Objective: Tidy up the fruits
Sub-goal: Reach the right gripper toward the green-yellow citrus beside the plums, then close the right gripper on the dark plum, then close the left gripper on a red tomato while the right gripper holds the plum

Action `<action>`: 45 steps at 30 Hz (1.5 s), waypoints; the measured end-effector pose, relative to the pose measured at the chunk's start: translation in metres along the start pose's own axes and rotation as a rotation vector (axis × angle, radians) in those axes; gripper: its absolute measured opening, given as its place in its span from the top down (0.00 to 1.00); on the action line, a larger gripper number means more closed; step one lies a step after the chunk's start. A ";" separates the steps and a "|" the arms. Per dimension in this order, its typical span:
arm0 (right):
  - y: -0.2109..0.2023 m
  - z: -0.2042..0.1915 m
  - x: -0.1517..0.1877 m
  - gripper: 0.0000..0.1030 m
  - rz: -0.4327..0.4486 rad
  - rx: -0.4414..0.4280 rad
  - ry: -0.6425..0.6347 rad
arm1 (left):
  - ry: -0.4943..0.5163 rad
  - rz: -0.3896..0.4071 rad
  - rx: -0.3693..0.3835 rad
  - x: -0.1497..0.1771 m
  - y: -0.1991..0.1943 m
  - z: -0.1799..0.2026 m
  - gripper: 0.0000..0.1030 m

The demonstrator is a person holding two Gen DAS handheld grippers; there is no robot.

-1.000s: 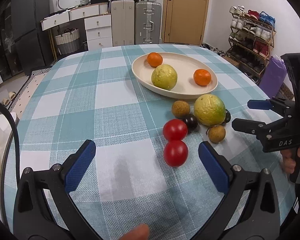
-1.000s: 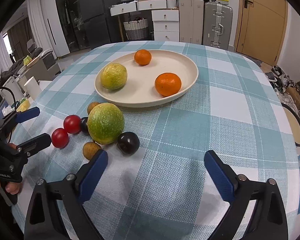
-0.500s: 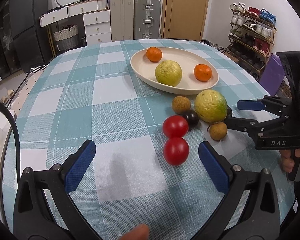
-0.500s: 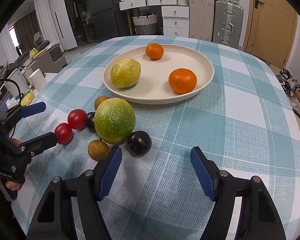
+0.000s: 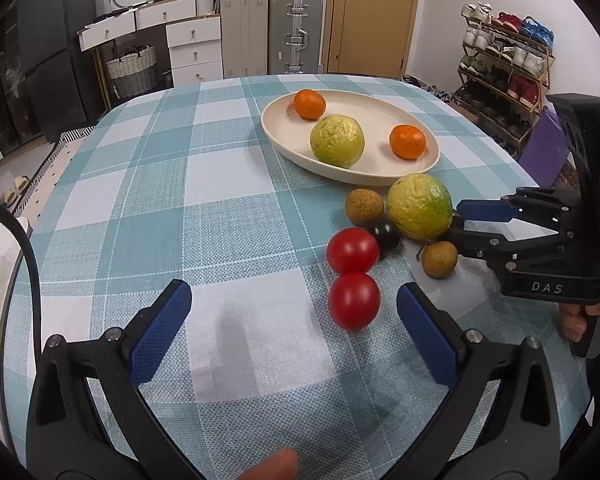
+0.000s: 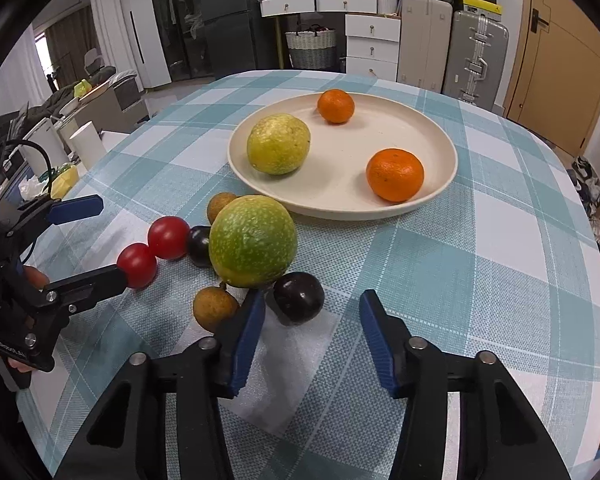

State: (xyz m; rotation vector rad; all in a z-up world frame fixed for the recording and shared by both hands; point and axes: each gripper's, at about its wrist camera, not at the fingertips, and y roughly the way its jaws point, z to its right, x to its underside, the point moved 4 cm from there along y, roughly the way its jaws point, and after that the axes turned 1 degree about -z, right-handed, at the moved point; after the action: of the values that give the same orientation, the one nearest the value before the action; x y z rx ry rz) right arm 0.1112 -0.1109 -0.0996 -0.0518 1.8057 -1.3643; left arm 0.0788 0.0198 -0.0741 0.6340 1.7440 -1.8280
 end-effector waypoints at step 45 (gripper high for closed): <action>-0.024 0.013 0.014 0.75 0.077 -0.031 0.066 | 0.055 -0.077 0.141 0.010 0.009 0.019 0.57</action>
State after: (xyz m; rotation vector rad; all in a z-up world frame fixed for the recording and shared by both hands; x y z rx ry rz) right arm 0.1004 -0.1371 -0.0891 0.0459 1.8650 -1.2974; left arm 0.0780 0.0001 -0.0861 0.6872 1.7069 -2.0185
